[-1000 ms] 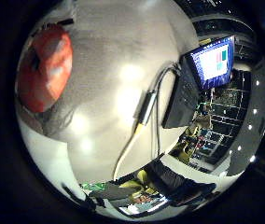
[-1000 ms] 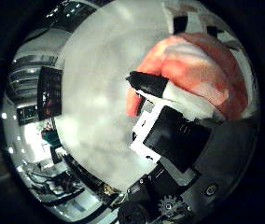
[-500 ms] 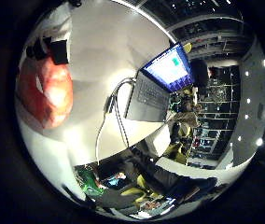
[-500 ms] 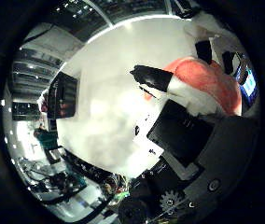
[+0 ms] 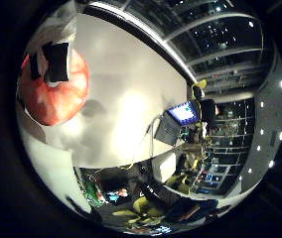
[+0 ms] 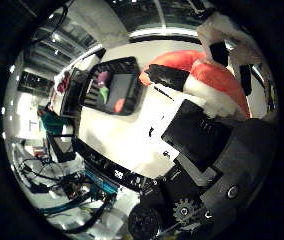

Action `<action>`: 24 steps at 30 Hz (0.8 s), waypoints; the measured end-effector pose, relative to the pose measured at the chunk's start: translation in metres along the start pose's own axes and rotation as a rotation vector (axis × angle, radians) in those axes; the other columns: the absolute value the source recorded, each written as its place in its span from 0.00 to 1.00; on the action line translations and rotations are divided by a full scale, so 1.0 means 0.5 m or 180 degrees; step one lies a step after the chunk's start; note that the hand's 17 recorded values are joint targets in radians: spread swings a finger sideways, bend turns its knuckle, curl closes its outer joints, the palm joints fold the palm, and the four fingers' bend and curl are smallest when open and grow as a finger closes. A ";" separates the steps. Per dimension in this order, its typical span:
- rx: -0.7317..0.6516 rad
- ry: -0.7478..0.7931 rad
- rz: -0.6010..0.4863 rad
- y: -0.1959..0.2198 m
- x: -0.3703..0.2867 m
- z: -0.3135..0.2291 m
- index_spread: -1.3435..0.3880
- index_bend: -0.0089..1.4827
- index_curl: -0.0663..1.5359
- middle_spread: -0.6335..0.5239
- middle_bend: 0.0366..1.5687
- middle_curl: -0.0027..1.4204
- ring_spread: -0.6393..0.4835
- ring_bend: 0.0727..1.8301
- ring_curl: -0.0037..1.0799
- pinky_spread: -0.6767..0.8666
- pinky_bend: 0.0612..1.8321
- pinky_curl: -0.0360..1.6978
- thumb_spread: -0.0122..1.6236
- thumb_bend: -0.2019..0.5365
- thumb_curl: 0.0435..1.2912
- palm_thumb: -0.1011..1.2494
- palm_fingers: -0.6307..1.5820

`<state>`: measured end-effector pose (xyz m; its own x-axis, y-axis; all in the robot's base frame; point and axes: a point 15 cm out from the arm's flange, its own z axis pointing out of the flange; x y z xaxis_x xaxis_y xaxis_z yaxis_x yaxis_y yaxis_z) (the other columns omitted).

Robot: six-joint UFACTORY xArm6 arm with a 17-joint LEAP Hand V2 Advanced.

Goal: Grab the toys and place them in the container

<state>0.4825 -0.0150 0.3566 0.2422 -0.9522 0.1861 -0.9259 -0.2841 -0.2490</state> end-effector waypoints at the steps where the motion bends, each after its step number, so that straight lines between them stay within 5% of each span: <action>1: 0.0026 -0.0041 -0.0058 -0.013 -0.046 -0.005 0.66 0.80 0.46 0.47 0.85 0.43 0.42 0.76 0.55 0.31 0.62 0.59 0.61 0.24 0.25 0.69 0.83; 11: 0.0288 -0.0338 -0.0454 -0.140 -0.375 0.013 0.66 0.80 0.45 0.47 0.85 0.42 0.42 0.76 0.55 0.30 0.59 0.62 0.61 0.24 0.25 0.69 0.82; 14: 0.0269 -0.0366 -0.0509 -0.152 -0.414 0.045 0.64 0.69 0.43 0.45 0.80 0.40 0.40 0.73 0.51 0.26 0.55 0.58 0.61 0.24 0.25 0.69 0.78; 16: 0.0250 -0.0370 -0.0538 -0.153 -0.423 0.057 0.60 0.56 0.41 0.42 0.73 0.38 0.37 0.71 0.51 0.21 0.55 0.56 0.61 0.24 0.25 0.68 0.64; 17: 0.0224 -0.0363 -0.0575 -0.150 -0.424 0.064 0.56 0.51 0.41 0.40 0.61 0.35 0.37 0.66 0.52 0.22 0.54 0.57 0.61 0.23 0.24 0.67 0.41; 18: 0.0175 -0.0348 -0.0617 -0.147 -0.425 0.076 0.52 0.49 0.37 0.42 0.51 0.30 0.45 0.51 0.42 0.33 0.46 0.54 0.61 0.23 0.24 0.66 0.26; 21: 0.0056 -0.0323 -0.0788 -0.135 -0.423 0.092 0.49 0.34 0.28 0.50 0.33 0.22 0.64 0.33 0.26 0.55 0.40 0.45 0.61 0.23 0.24 0.64 0.20; 24: -0.0080 -0.0308 -0.0927 -0.116 -0.414 0.103 0.48 0.23 0.24 0.55 0.21 0.19 0.72 0.26 0.22 0.68 0.35 0.39 0.61 0.23 0.24 0.63 0.22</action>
<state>0.5012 0.1929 0.2837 0.5239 -0.8377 0.1545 -0.8200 -0.5450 -0.1746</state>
